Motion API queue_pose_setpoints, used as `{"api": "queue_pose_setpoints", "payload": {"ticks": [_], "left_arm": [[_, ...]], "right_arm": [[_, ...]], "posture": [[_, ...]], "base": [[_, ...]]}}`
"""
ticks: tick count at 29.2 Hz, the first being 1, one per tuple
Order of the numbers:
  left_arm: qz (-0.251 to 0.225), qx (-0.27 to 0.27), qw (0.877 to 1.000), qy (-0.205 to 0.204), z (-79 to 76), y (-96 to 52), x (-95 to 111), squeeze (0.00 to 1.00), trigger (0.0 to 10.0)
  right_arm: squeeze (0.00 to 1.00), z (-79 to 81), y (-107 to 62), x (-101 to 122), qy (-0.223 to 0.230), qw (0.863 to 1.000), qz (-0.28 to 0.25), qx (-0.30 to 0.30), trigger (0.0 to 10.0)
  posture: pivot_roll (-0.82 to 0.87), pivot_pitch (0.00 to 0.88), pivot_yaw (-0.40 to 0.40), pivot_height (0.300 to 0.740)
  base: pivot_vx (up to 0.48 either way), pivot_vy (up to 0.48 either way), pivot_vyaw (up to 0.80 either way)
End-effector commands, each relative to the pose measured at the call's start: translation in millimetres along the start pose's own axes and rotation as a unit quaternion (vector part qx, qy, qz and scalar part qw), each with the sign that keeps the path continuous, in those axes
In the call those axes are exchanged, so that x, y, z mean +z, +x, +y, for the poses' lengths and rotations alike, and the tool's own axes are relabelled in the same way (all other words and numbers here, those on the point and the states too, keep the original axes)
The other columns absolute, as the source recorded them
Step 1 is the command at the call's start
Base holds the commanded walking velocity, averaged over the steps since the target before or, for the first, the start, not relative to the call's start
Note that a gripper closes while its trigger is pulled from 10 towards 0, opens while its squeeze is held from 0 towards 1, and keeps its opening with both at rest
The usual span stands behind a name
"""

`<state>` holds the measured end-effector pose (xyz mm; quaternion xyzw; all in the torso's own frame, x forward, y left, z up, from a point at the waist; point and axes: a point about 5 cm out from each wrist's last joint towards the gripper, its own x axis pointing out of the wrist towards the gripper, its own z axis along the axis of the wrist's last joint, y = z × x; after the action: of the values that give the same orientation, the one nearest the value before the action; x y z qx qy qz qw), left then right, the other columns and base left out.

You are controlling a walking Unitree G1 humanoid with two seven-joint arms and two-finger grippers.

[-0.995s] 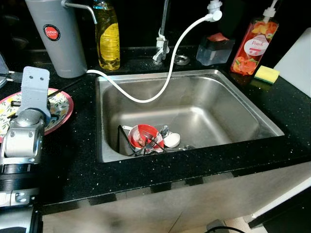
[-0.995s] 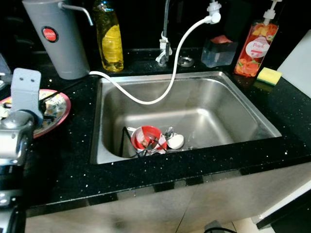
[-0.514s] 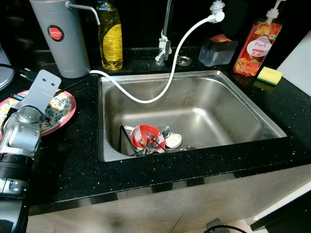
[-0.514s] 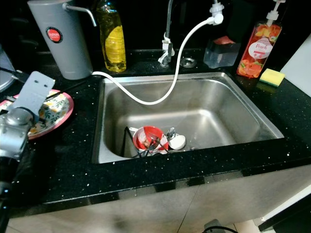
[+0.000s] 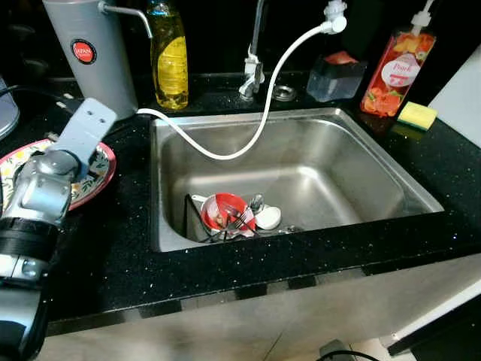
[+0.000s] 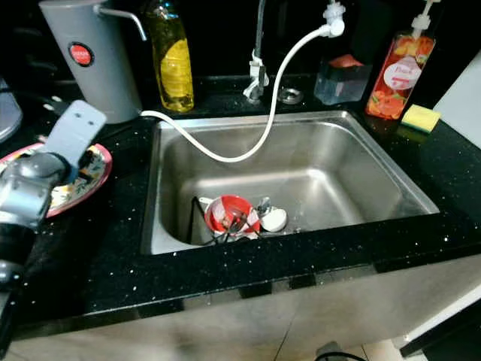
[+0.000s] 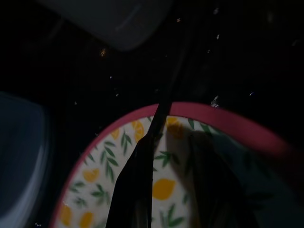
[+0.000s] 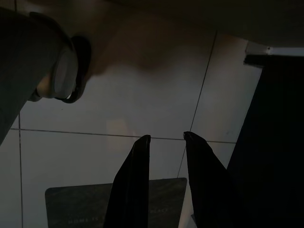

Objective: Kitchen organization

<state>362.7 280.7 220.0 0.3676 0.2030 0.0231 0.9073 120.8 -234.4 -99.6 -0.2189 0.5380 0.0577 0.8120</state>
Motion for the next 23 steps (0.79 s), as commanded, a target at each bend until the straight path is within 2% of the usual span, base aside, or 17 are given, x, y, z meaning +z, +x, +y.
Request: {"api": "queue_pose_setpoints", "payload": {"ticks": [1,7,10,17,23], "left_arm": [[0.026,0.005,0.999,0.038,11.6,1.0,-9.0,0.0,10.0],[0.045,-0.004,0.998,0.051,11.1,4.8,-16.7,0.0,10.0],[0.068,0.011,0.996,0.054,17.6,6.0,-25.8,0.0,10.0],[0.103,0.021,0.993,0.06,21.9,6.7,-42.3,0.0,10.0],[0.116,0.01,0.992,0.037,17.2,6.2,-51.1,0.0,10.0]], "right_arm": [[0.0,-1.0,-0.3,-2.2,0.008,1.0,0.004,-0.003,10.0],[0.0,2.3,-0.3,-2.2,0.008,1.0,0.003,0.0,10.0],[0.0,3.9,-0.5,-3.4,0.007,1.0,0.004,0.002,10.0],[0.0,4.0,-0.9,-5.7,0.006,1.0,0.006,0.0,10.0],[0.0,1.8,-0.9,-5.4,0.004,1.0,0.006,0.002,10.0]], "posture": [[0.08,0.0,-0.017,0.74],[0.08,0.0,-0.019,0.74],[0.08,0.0,-0.022,0.74],[0.08,0.0,-0.026,0.74],[0.09,0.0,-0.032,0.74]], "base": [[0.0,0.0,0.0],[0.0,0.0,0.0],[0.0,0.0,0.0],[0.0,0.0,0.0],[0.0,0.0,0.0]]}}
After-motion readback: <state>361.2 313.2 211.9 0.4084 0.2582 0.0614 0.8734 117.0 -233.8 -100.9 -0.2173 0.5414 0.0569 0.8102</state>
